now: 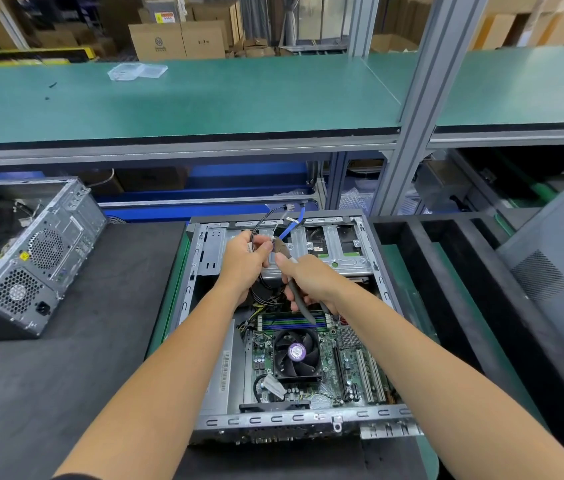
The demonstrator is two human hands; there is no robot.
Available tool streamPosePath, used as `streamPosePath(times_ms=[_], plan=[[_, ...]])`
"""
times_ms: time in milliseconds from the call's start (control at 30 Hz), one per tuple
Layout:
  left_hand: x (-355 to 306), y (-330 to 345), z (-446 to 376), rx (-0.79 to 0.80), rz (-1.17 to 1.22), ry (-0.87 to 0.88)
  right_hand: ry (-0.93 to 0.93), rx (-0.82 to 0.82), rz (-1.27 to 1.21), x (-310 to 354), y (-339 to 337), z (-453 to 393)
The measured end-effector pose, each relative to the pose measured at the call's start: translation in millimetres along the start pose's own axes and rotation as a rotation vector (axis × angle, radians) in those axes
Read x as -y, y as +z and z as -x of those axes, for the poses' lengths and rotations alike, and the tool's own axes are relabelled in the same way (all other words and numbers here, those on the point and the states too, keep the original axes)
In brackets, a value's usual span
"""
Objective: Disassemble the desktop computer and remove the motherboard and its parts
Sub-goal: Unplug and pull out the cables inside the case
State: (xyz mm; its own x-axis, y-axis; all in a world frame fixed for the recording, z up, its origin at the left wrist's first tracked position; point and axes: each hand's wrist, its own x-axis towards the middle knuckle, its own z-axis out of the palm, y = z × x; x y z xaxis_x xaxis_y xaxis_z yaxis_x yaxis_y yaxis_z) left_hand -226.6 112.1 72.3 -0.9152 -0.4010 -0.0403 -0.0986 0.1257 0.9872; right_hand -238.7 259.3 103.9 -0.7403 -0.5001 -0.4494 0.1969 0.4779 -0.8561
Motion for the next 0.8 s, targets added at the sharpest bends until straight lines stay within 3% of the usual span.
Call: streamPosePath(times_ms=[467,800], plan=[[0.3,-6.0,0.9,0.083,-0.087,0.041,-0.047,0.033,0.054,-7.2,-4.7,-2.5],[1.0,-5.8,1.6,0.087,-0.139,0.048,0.038,0.132,-0.136,-8.1,-7.5,0.3]])
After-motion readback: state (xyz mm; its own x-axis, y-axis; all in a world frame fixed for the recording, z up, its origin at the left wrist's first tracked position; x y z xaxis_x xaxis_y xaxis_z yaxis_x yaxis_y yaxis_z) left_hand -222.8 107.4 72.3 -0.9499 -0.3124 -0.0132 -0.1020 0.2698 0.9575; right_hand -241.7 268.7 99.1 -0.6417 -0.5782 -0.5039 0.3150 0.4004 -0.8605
